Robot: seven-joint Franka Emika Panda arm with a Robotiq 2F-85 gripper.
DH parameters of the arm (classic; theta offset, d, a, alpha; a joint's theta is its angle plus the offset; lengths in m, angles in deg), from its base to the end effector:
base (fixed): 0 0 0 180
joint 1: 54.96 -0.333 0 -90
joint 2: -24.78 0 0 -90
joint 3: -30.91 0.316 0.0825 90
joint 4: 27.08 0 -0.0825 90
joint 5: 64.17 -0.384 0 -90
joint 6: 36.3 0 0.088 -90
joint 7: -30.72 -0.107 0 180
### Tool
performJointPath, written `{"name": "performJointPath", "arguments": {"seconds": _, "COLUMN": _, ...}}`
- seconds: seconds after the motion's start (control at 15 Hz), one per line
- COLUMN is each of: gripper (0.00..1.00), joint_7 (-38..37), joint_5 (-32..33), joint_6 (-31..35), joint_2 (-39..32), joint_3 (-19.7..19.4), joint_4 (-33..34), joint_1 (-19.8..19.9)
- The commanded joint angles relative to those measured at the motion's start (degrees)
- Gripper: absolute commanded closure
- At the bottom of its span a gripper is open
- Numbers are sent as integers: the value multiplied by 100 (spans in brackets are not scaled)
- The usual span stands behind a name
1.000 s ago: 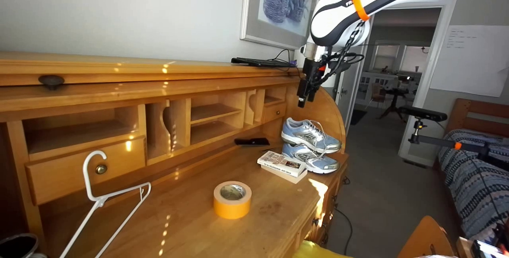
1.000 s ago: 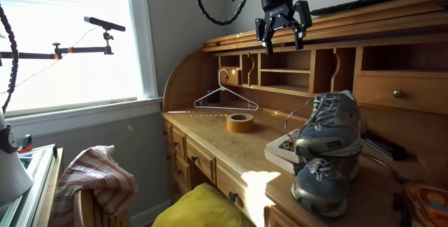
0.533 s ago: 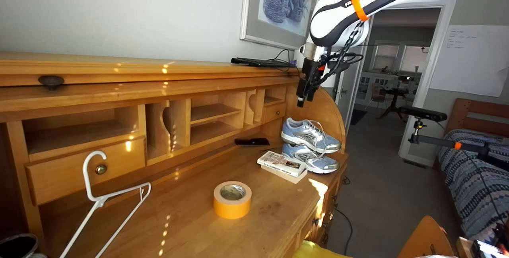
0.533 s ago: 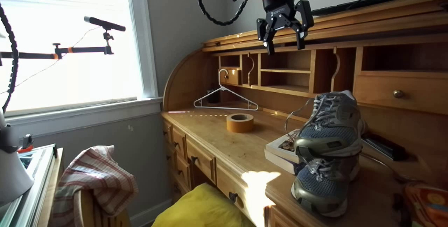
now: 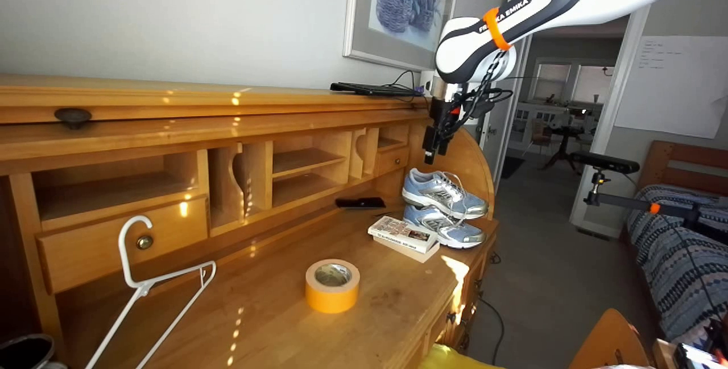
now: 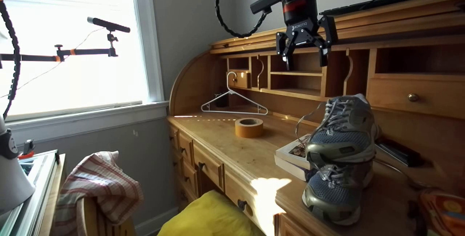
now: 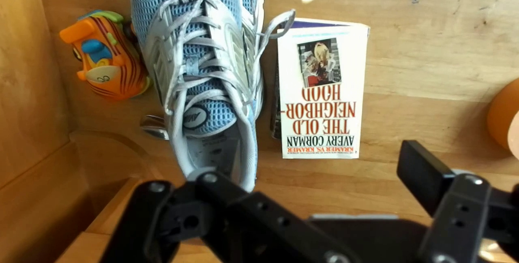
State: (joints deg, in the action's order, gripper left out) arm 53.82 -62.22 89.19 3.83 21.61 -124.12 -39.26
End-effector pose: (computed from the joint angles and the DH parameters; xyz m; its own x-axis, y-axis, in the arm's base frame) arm 0.6101 -0.2738 0.3996 0.9961 0.0051 0.0881 -0.0067 -0.9911 0.1330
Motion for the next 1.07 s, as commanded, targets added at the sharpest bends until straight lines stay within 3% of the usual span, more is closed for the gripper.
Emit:
{"name": "performJointPath", "arguments": {"seconds": 0.0, "gripper": 0, "joint_7": 316, "joint_5": -48, "joint_6": -33, "joint_2": -480, "joint_3": 79, "joint_4": 488, "joint_1": 190}}
{"name": "performJointPath", "arguments": {"seconds": 0.53, "gripper": 0, "joint_7": 499, "joint_5": -8, "joint_6": 301, "joint_2": -1271, "joint_3": 199, "joint_4": 1187, "joint_1": 374}}
{"name": "performJointPath", "arguments": {"seconds": 1.0, "gripper": 0, "joint_7": 515, "joint_5": 29, "joint_6": 211, "joint_2": -1730, "joint_3": 339, "joint_4": 1638, "joint_1": 405}}
